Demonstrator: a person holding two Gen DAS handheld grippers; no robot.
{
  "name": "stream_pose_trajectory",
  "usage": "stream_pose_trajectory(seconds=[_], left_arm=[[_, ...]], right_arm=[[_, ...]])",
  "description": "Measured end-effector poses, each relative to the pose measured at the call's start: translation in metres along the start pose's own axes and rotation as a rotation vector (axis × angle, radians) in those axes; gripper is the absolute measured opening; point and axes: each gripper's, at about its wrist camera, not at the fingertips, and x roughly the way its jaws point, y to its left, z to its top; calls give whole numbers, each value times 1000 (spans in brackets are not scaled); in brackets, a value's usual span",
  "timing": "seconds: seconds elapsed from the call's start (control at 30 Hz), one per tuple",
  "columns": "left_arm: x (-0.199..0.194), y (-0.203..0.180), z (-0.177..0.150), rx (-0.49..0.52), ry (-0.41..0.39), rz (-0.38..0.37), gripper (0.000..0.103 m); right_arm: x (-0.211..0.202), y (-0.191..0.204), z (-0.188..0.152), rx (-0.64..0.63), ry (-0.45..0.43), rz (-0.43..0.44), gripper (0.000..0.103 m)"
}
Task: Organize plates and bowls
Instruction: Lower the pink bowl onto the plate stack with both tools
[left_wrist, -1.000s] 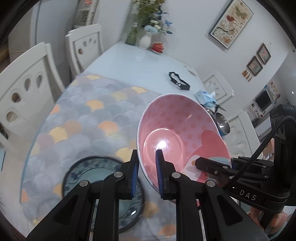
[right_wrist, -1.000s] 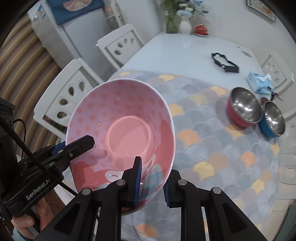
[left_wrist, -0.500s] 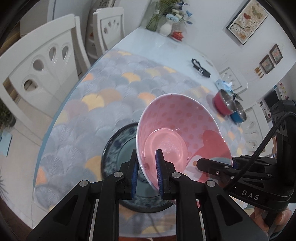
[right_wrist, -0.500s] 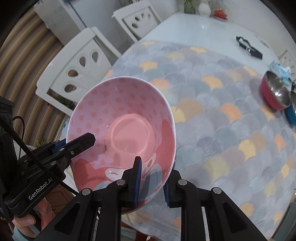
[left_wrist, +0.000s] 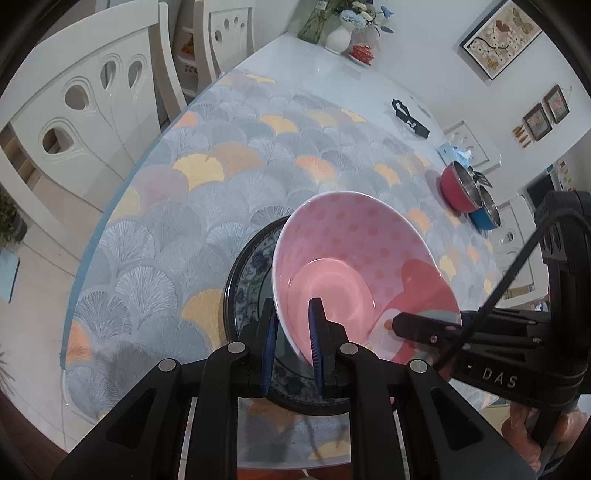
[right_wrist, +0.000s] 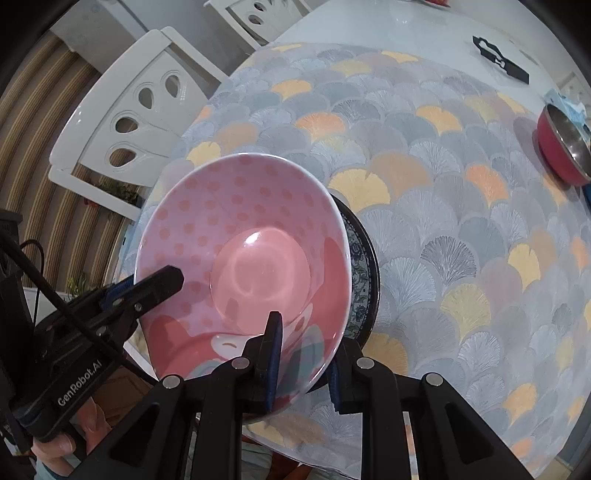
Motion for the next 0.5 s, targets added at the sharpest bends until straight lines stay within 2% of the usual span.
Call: stream_pose_trajectory(seconds=[0.5], left_arm=[[3,10,1,1,22,-29,13]], right_arm=[[7,6,2,5,28,-13,22]])
